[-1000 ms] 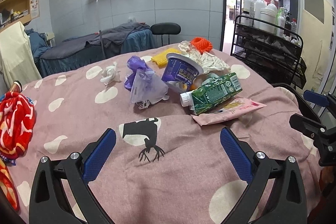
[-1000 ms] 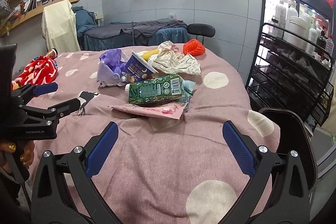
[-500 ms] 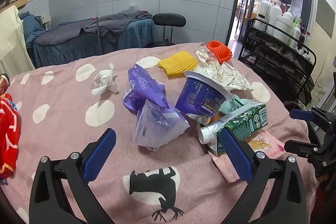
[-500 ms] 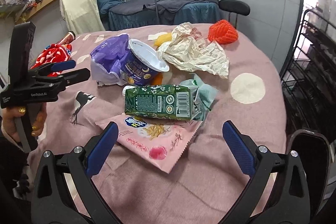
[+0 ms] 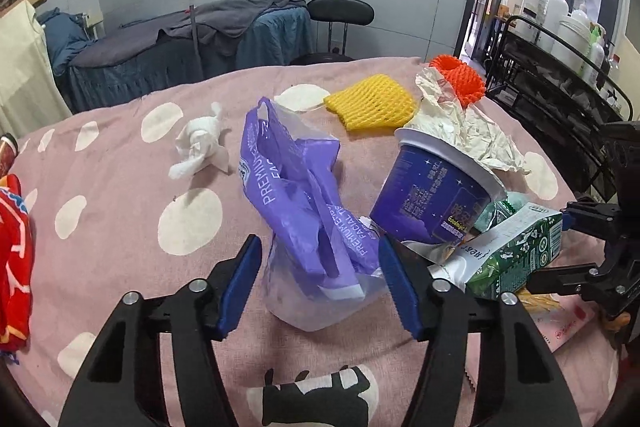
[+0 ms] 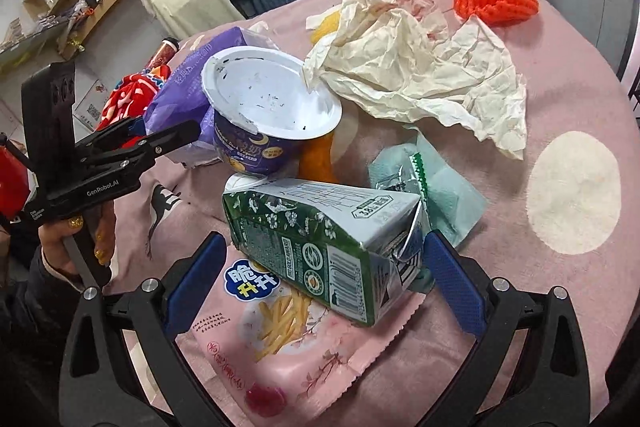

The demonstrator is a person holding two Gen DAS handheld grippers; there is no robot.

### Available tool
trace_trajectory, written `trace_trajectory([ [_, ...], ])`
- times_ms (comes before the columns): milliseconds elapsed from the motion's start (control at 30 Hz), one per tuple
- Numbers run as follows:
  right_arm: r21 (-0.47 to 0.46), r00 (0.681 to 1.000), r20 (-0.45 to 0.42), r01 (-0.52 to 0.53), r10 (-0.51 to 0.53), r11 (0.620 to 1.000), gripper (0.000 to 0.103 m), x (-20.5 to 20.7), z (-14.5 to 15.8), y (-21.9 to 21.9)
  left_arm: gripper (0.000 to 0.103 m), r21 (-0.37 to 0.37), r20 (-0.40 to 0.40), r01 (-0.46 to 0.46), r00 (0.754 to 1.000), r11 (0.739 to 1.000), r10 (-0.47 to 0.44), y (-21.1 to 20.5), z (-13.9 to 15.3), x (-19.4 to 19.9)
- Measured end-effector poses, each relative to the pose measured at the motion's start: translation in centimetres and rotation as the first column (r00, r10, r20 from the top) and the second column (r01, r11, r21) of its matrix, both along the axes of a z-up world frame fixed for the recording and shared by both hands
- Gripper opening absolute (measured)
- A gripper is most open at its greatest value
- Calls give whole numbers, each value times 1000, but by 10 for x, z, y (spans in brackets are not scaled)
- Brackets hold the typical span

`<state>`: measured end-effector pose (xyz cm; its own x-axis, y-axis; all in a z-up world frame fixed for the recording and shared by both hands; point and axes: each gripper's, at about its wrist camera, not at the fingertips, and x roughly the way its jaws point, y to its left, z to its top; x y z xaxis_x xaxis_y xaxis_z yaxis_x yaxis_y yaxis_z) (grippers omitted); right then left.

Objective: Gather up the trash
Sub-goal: 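Grasp the green juice carton with the right tool while the left tool grasps the purple bag, then carry the carton and purple bag to the black bin and release both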

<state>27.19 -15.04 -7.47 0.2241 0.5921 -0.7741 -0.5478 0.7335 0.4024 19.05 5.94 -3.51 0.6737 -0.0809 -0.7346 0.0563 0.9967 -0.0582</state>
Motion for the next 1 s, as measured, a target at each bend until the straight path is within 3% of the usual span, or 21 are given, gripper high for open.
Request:
trace_trajectory([
  [67,-8,1000,-19,-6,6,1000,98,6,-5,4,54,-28,10,-14,1000,1000,14,5,1,-2],
  [200,2,1000,8,3,-3,1000,77,8,-5,11,31,-47,24,-32,999,998,34,11,3,-9],
  [500,99,996,78,41,-49,994,50,-26,17,-7,20,-124,48,-68,996,990,75,27,5,-32],
  [833,2,969,232,83,-82,997,47,-68,35,7,19,-165,91,-78,991,983,94,30,15,-59],
  [1000,63,952,273,124,-136,990,47,-86,52,-6,19,-165,141,-77,985,983,101,28,28,-77],
])
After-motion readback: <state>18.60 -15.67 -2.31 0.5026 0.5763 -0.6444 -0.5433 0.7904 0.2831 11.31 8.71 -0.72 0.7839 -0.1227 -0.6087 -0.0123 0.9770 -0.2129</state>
